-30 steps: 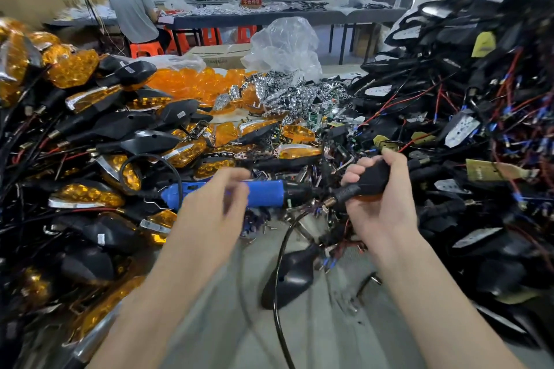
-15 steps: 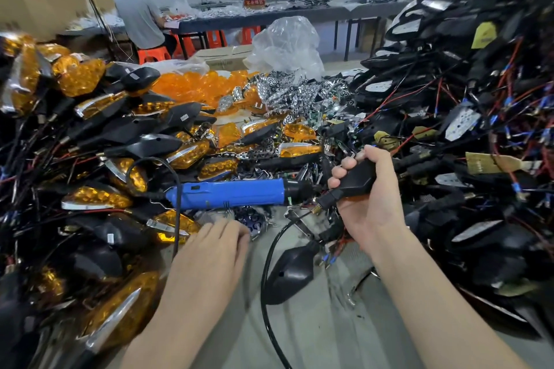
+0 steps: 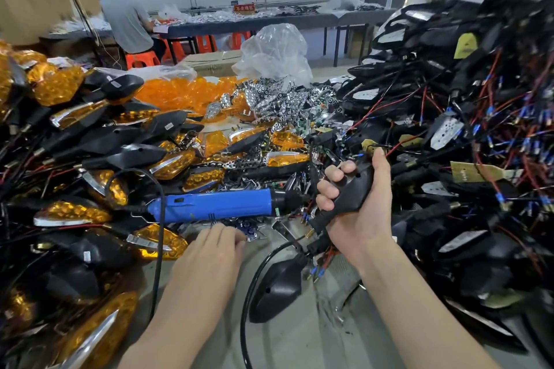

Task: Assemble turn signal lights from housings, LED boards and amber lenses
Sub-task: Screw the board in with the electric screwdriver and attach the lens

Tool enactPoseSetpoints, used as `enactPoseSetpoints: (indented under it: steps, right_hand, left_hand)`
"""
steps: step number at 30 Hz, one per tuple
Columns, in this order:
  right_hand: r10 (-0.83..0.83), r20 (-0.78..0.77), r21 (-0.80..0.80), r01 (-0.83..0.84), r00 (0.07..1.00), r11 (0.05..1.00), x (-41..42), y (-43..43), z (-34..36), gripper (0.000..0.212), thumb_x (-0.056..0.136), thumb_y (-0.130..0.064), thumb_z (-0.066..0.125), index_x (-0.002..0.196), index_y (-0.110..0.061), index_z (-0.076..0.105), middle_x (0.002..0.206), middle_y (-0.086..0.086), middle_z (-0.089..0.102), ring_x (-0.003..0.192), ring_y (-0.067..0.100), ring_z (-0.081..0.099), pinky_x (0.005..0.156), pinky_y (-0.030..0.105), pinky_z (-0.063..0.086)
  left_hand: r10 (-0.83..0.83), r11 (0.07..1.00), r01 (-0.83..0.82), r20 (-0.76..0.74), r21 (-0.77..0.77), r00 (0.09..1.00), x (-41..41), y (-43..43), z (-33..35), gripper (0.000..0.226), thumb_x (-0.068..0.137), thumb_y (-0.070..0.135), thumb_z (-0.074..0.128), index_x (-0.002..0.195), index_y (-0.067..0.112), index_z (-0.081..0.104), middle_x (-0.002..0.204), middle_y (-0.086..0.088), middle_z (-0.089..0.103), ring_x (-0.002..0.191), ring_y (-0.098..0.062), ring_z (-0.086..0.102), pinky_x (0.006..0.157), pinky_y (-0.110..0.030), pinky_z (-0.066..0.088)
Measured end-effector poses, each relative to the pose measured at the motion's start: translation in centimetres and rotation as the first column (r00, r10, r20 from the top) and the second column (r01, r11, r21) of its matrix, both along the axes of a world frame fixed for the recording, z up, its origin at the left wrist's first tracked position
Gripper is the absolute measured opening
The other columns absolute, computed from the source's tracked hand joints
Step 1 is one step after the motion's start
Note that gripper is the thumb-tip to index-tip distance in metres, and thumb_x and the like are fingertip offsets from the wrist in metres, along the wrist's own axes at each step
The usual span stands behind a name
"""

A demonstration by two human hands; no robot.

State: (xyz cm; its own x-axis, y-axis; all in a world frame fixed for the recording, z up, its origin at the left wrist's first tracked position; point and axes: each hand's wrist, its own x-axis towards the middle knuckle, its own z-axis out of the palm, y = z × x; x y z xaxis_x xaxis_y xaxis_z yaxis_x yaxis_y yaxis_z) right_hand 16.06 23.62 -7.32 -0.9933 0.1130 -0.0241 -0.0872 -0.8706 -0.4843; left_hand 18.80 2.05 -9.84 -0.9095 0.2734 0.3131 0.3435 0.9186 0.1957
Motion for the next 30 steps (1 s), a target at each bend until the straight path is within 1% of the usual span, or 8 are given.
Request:
enactPoseSetpoints:
  steps: [3, 7, 12, 15, 18, 22, 24, 30]
  right_hand:
    - [0.024, -0.023, 0.027, -0.023, 0.999, 0.999, 0.0, -0.1, 0.0, 0.052, 0.092, -0.068, 0.053, 0.073, -0.02, 0.062, 0.069, -0.003, 0.053, 0.048, 0.014, 0.045, 0.039, 0.025, 0.038]
    - [0.027, -0.034, 0.093, -0.023, 0.999, 0.995, 0.0, -0.4, -0.2, 0.049, 0.095, -0.062, 0.051, 0.073, -0.02, 0.058, 0.068, -0.002, 0.052, 0.048, 0.016, 0.045, 0.039, 0.026, 0.037]
    - [0.011, -0.009, 0.172, -0.01, 1.0, 0.985, -0.2, -0.8, -0.2, 0.044, 0.096, -0.056, 0.05, 0.071, -0.021, 0.058, 0.068, 0.0, 0.051, 0.051, 0.018, 0.047, 0.045, 0.027, 0.04]
    - [0.01, 0.03, 0.187, -0.016, 0.999, 0.982, -0.1, -1.1, -0.2, 0.045, 0.096, -0.057, 0.05, 0.07, -0.021, 0.059, 0.07, 0.003, 0.054, 0.058, 0.02, 0.051, 0.051, 0.029, 0.045]
    - [-0.025, 0.059, 0.239, 0.01, 0.998, 0.971, -0.1, -1.3, -0.3, 0.047, 0.099, -0.056, 0.046, 0.07, -0.022, 0.06, 0.071, 0.004, 0.058, 0.065, 0.02, 0.057, 0.058, 0.03, 0.049]
    - [-0.054, 0.098, 0.268, 0.026, 0.994, 0.963, -0.1, -1.4, -0.2, 0.043, 0.098, -0.056, 0.051, 0.075, -0.022, 0.064, 0.081, 0.003, 0.065, 0.074, 0.018, 0.066, 0.069, 0.032, 0.053]
    - [-0.059, 0.09, 0.265, 0.033, 0.994, 0.964, 0.0, -1.4, -0.3, 0.045, 0.099, -0.056, 0.051, 0.072, -0.023, 0.066, 0.08, 0.001, 0.067, 0.073, 0.015, 0.069, 0.065, 0.029, 0.057]
    - [-0.078, 0.114, 0.324, 0.037, 0.99, 0.945, 0.0, -1.4, -0.3, 0.042, 0.099, -0.057, 0.05, 0.092, -0.018, 0.065, 0.093, 0.006, 0.068, 0.086, 0.018, 0.069, 0.08, 0.034, 0.055]
  left_hand:
    - [0.001, 0.955, -0.002, 0.004, 0.297, 1.0, -0.2, 0.3, 1.0, 0.009, 0.097, 0.034, 0.049, 0.101, 0.03, 0.057, 0.087, 0.019, 0.055, 0.079, 0.0, 0.054, 0.068, -0.019, 0.042]
    - [-0.083, 0.774, 0.087, -0.036, 0.628, 0.996, -1.0, 2.1, 3.6, 0.016, 0.098, 0.028, 0.056, 0.092, 0.043, 0.06, 0.09, 0.018, 0.065, 0.085, 0.001, 0.06, 0.068, -0.013, 0.044]
    - [-0.265, 0.618, 0.247, -0.098, 0.747, 0.959, -1.4, 6.7, 6.2, 0.027, 0.096, 0.011, 0.061, 0.102, 0.037, 0.065, 0.094, 0.021, 0.066, 0.09, 0.0, 0.065, 0.075, -0.008, 0.046]
    - [-0.312, 0.629, 0.295, -0.114, 0.72, 0.943, -1.8, 8.7, 6.7, 0.031, 0.095, 0.01, 0.063, 0.105, 0.039, 0.061, 0.086, 0.02, 0.065, 0.08, -0.001, 0.065, 0.07, -0.013, 0.052]
    - [-0.31, 0.703, 0.313, -0.12, 0.639, 0.943, -2.2, 9.3, 6.5, 0.034, 0.096, 0.015, 0.063, 0.111, 0.044, 0.057, 0.085, 0.021, 0.064, 0.081, -0.001, 0.063, 0.075, -0.032, 0.058]
    - [-0.294, 0.776, 0.365, -0.217, 0.514, 0.931, -2.2, 9.6, 6.4, 0.03, 0.095, 0.013, 0.064, 0.119, 0.03, 0.061, 0.093, 0.024, 0.061, 0.093, 0.002, 0.06, 0.08, -0.023, 0.051]
    - [-0.293, 0.796, 0.38, -0.251, 0.471, 0.923, -2.1, 9.6, 6.4, 0.028, 0.095, 0.012, 0.063, 0.119, 0.027, 0.061, 0.097, 0.021, 0.061, 0.096, 0.001, 0.059, 0.082, -0.022, 0.048]
    - [-0.299, 0.854, 0.42, -0.37, 0.307, 0.879, -1.8, 9.8, 6.3, 0.03, 0.093, 0.005, 0.065, 0.119, 0.019, 0.062, 0.106, 0.007, 0.07, 0.094, -0.008, 0.068, 0.071, -0.033, 0.06]
